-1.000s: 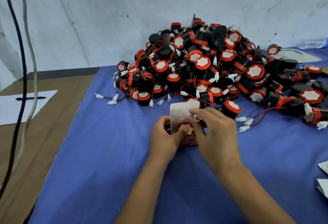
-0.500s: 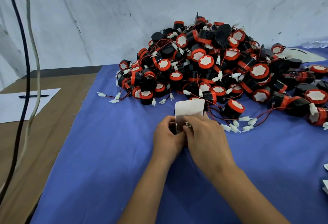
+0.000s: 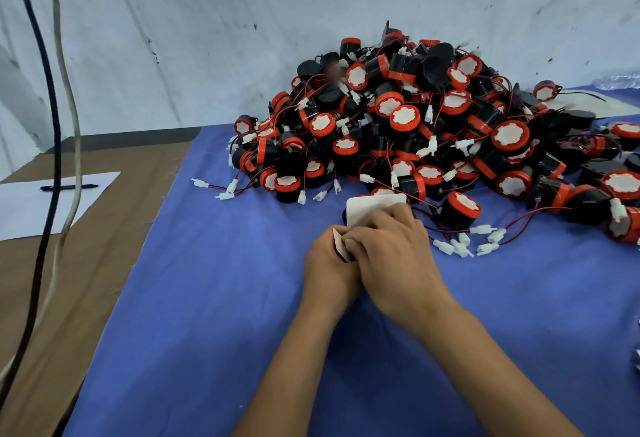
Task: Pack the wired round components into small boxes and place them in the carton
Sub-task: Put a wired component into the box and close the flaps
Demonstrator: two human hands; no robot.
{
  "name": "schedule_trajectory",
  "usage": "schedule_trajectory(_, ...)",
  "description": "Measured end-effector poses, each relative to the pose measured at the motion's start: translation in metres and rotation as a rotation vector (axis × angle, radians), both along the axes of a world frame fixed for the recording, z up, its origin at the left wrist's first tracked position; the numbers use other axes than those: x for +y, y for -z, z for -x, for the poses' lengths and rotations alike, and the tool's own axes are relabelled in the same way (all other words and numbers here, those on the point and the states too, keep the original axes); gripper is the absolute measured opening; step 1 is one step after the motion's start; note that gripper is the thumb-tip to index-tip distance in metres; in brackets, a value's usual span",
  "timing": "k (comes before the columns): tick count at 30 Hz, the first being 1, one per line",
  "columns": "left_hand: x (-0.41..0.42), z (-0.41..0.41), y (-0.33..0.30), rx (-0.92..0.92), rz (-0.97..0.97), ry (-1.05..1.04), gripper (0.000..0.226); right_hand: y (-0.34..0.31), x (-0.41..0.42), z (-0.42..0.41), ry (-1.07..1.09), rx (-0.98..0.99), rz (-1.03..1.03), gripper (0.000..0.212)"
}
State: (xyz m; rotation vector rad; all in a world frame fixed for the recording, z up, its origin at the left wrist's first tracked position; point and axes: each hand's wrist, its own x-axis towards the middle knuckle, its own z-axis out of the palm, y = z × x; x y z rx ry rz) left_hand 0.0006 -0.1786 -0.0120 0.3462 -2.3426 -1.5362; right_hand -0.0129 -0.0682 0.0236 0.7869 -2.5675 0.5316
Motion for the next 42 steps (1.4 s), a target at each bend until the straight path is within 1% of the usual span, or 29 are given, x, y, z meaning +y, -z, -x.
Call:
schedule_trajectory(2, 0.003, -0.002, -0.001, 0.015, 0.006, 0.007, 0.024, 0.003, 0.008, 0.005, -0.050, -0.024, 0.033, 0.021)
schedule_trajectory(4, 0.004, -0.004, 0.000, 0.030, 0.015, 0.015, 0.018, 0.001, 0.013, 0.007, -0.080, -0.117, 0.093, 0.021)
schedule_trajectory(6, 0.002, -0.005, 0.001, 0.040, 0.087, 0.020, 0.012, 0.000, 0.016, 0.006, -0.086, -0.180, 0.225, 0.018)
schedule_trajectory(7, -0.001, -0.006, 0.000, 0.046, 0.125, 0.032, 0.013, -0.001, 0.016, 0.005, -0.079, -0.196, 0.282, 0.017)
schedule_trajectory(8, -0.004, -0.008, -0.002, 0.052, 0.129, 0.067, 0.019, -0.002, 0.017, 0.005, -0.064, -0.210, 0.320, 0.017)
schedule_trajectory(11, -0.019, -0.012, -0.007, 0.028, 0.004, 0.301, 0.040, -0.004, 0.020, 0.007, -0.030, -0.258, 0.360, 0.014)
schedule_trajectory(13, -0.030, -0.013, -0.008, -0.022, -0.077, 0.419, 0.058, -0.003, 0.021, 0.008, -0.023, -0.232, 0.317, 0.012)
schedule_trajectory(15, -0.034, -0.012, -0.007, -0.023, -0.062, 0.409, 0.067, -0.002, 0.018, 0.006, -0.037, -0.129, 0.166, 0.014)
schedule_trajectory(18, -0.032, -0.011, -0.006, -0.009, -0.007, 0.354, 0.063, 0.002, 0.019, 0.008, -0.099, -0.031, -0.014, 0.023)
schedule_trajectory(21, -0.035, -0.011, -0.004, -0.004, -0.028, 0.377, 0.058, 0.005, 0.029, 0.010, -0.134, -0.048, -0.145, 0.042)
schedule_trajectory(22, -0.036, -0.011, -0.004, -0.001, -0.034, 0.375, 0.056, 0.005, 0.031, 0.008, -0.155, -0.043, -0.153, 0.048)
schedule_trajectory(23, -0.037, -0.011, -0.004, 0.003, -0.042, 0.371, 0.055, 0.005, 0.032, 0.006, -0.172, -0.024, -0.115, 0.050)
schedule_trajectory(24, -0.037, -0.011, -0.004, 0.003, -0.052, 0.360, 0.054, 0.006, 0.033, 0.005, -0.179, 0.016, -0.018, 0.044)
schedule_trajectory(26, -0.039, -0.010, -0.003, -0.012, -0.076, 0.322, 0.056, 0.008, 0.034, 0.006, -0.125, 0.169, 0.309, 0.024)
schedule_trajectory(27, -0.042, -0.010, -0.003, -0.023, -0.079, 0.306, 0.058, 0.010, 0.035, 0.009, -0.050, 0.189, 0.508, 0.019)
schedule_trajectory(28, -0.044, -0.010, -0.002, -0.025, -0.080, 0.303, 0.059, 0.012, 0.037, 0.012, 0.029, 0.134, 0.706, 0.018)
schedule_trajectory(29, -0.046, -0.010, -0.003, -0.030, -0.083, 0.307, 0.059, 0.014, 0.038, 0.015, 0.078, 0.000, 0.870, 0.019)
schedule_trajectory(30, -0.046, -0.011, -0.003, -0.036, -0.094, 0.323, 0.057, 0.016, 0.039, 0.018, 0.087, -0.193, 0.982, 0.021)
schedule_trajectory(31, -0.047, -0.011, -0.004, -0.044, -0.109, 0.344, 0.053, 0.021, 0.039, 0.022, 0.078, -0.390, 1.023, 0.023)
schedule_trajectory(32, -0.047, -0.011, -0.005, -0.048, -0.132, 0.363, 0.046, 0.025, 0.039, 0.024, 0.060, -0.539, 0.994, 0.023)
schedule_trajectory(33, -0.046, -0.012, -0.007, -0.056, -0.185, 0.370, 0.037, 0.030, 0.039, 0.027, 0.044, -0.620, 0.934, 0.021)
schedule_trajectory(34, -0.046, -0.012, -0.009, -0.073, -0.270, 0.357, 0.035, 0.033, 0.040, 0.030, 0.038, -0.653, 0.881, 0.019)
schedule_trajectory(36, -0.045, -0.013, -0.012, -0.110, -0.494, 0.311, 0.048, 0.035, 0.041, 0.034, 0.017, -0.678, 0.852, 0.020)
schedule_trajectory(37, -0.046, -0.013, -0.012, -0.108, -0.553, 0.295, 0.051, 0.035, 0.043, 0.035, -0.013, -0.699, 0.858, 0.023)
schedule_trajectory(39, -0.045, -0.012, -0.010, -0.094, -0.539, 0.284, 0.045, 0.034, 0.044, 0.033, -0.101, -0.759, 0.858, 0.027)
schedule_trajectory(42, -0.040, -0.012, -0.012, -0.107, -0.465, 0.262, 0.038, 0.032, 0.044, 0.031, -0.147, -0.792, 0.820, 0.021)
